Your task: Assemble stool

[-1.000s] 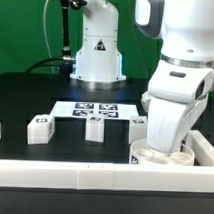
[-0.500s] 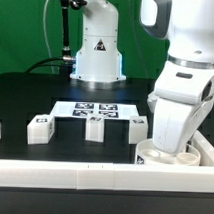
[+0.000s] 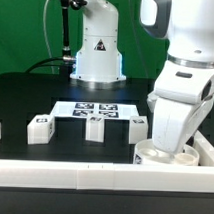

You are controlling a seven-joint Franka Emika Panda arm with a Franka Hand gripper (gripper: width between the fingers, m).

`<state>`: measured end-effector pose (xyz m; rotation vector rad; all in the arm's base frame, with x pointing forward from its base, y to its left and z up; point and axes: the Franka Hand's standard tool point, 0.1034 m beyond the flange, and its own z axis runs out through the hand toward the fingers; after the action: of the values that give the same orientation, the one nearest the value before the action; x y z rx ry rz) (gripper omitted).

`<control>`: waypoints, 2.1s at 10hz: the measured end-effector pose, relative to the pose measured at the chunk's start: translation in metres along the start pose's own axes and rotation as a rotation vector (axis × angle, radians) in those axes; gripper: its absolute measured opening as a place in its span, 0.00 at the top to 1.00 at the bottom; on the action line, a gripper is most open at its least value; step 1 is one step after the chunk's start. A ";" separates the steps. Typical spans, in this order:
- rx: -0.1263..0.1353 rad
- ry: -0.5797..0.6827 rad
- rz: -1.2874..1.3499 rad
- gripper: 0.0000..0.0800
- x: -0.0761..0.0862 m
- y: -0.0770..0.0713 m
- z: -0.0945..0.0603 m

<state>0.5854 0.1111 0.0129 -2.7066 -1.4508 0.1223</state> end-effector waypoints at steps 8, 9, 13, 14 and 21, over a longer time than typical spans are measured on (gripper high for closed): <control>-0.040 0.006 0.050 0.19 -0.026 -0.006 -0.047; -0.050 0.009 0.044 0.19 -0.040 -0.006 -0.046; -0.053 0.014 0.055 0.19 -0.078 -0.005 -0.034; -0.054 0.014 0.060 0.19 -0.077 -0.006 -0.034; -0.057 0.074 0.587 0.19 -0.082 0.001 -0.031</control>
Offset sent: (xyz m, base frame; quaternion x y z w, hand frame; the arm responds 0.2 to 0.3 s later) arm -0.0243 -0.0031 0.0400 -0.0447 -0.0323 0.0660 0.9963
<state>0.5436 0.0415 0.0467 -3.0534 -0.6110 0.0078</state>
